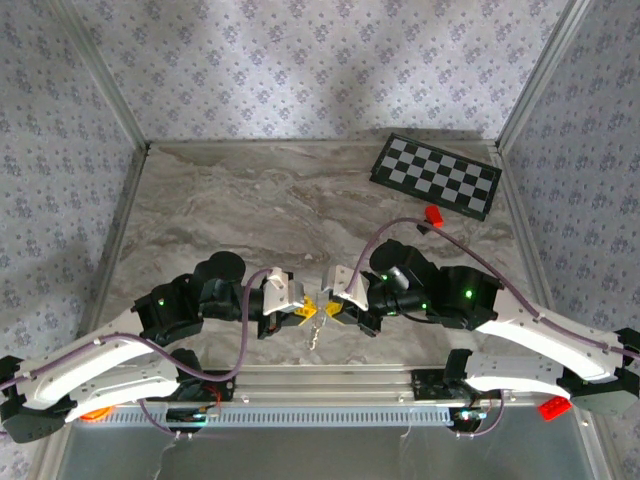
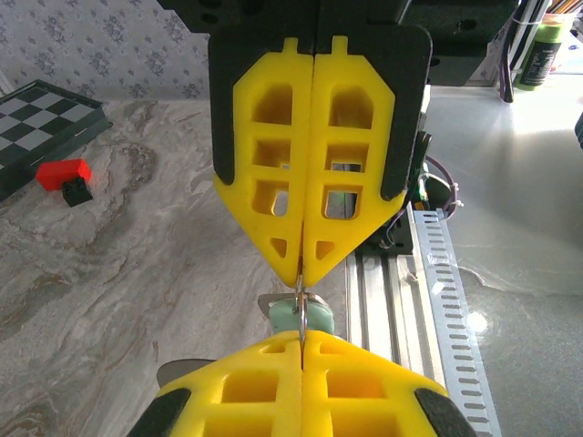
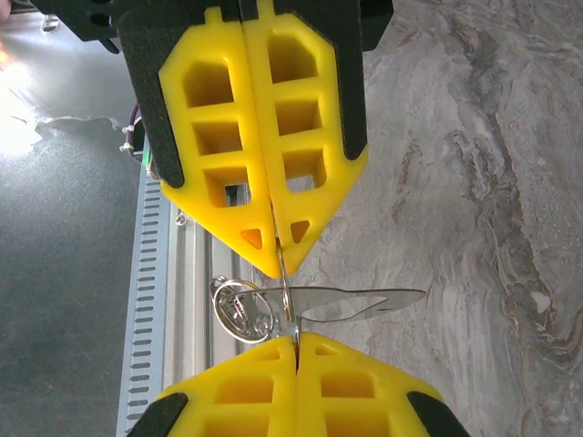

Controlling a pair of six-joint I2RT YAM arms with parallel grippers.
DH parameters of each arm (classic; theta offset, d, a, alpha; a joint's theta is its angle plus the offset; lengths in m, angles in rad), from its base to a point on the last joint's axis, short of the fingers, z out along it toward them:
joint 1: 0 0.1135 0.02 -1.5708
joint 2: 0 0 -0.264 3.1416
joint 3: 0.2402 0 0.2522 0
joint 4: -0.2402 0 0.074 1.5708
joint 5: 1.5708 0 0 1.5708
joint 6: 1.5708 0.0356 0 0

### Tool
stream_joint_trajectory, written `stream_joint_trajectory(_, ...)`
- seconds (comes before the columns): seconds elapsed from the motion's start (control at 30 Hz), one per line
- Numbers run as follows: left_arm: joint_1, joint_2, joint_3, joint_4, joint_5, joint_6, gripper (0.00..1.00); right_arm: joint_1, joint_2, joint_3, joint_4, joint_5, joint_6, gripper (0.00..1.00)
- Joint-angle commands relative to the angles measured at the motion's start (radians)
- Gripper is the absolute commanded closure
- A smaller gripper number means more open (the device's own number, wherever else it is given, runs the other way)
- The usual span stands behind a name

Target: Put the keys on the keyring

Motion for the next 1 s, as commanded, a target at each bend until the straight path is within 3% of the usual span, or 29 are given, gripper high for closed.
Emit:
stream_joint_trajectory(0.0, -0.005, 0.003, 0.009, 0.044, 0.0, 0.012, 1.0, 0.004, 0.003, 0.026, 0.01, -0.018, -0.01, 1.0)
stream_joint_trajectory(0.97, -0.005, -0.017, -0.002, 0.061, -0.036, 0.012, 1.0, 0.004, 0.001, 0.022, -0.029, 0.048, 0.002, 1.0)
